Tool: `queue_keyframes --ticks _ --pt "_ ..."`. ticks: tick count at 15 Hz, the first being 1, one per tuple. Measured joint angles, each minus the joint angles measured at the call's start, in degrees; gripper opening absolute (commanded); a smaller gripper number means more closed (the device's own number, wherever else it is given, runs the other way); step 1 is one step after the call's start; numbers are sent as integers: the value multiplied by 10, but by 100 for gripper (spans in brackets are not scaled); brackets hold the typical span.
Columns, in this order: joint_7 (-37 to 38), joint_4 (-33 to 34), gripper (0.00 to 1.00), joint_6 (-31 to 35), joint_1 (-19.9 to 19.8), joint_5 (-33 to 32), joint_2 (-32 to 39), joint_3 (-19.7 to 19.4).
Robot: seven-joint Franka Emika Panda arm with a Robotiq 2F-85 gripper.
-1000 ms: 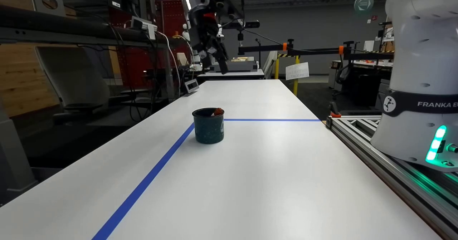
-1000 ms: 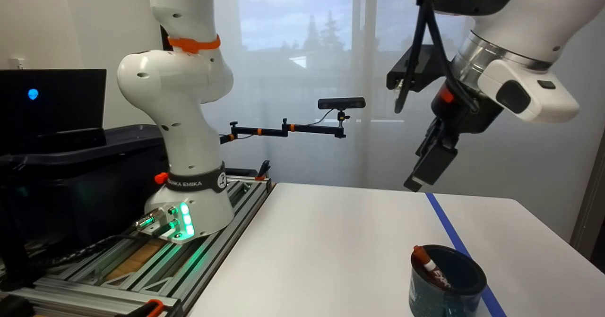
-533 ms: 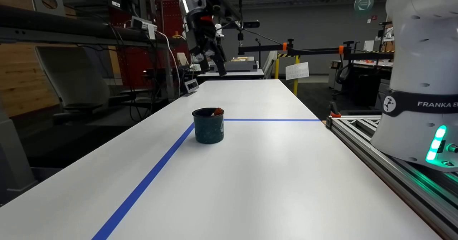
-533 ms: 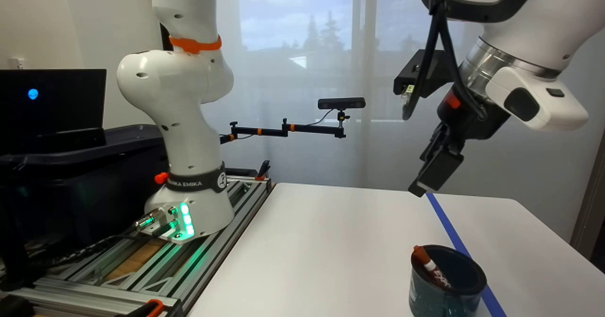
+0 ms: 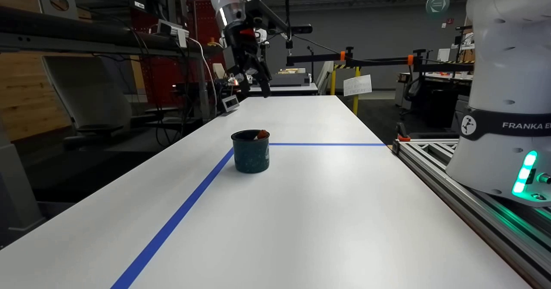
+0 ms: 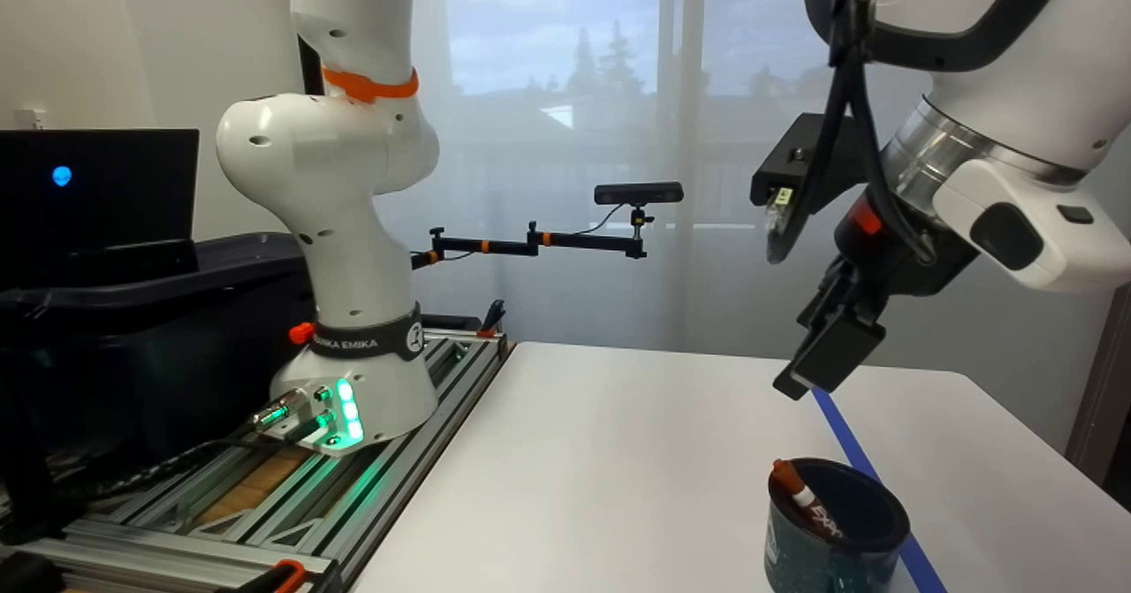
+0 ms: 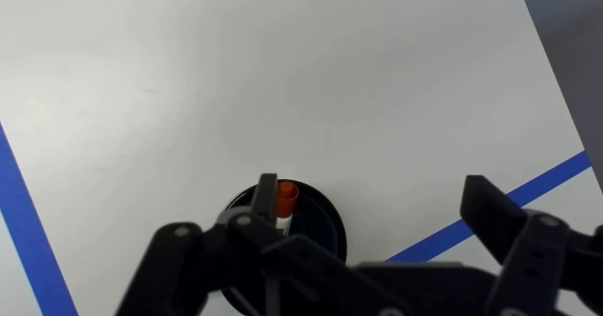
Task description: Take the red marker out of the mug.
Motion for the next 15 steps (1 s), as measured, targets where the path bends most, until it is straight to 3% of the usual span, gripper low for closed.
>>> queue_keyframes --ticks 2,4,7,13,15 --pt "0 14 70 -1 -5 -2 15 0" --pt "1 30 54 -2 -9 -5 34 0" --pt "7 53 49 -3 -11 -16 66 1" --pt "38 101 54 -3 -10 -56 133 13" --pt "47 114 47 -4 -10 -67 151 18"
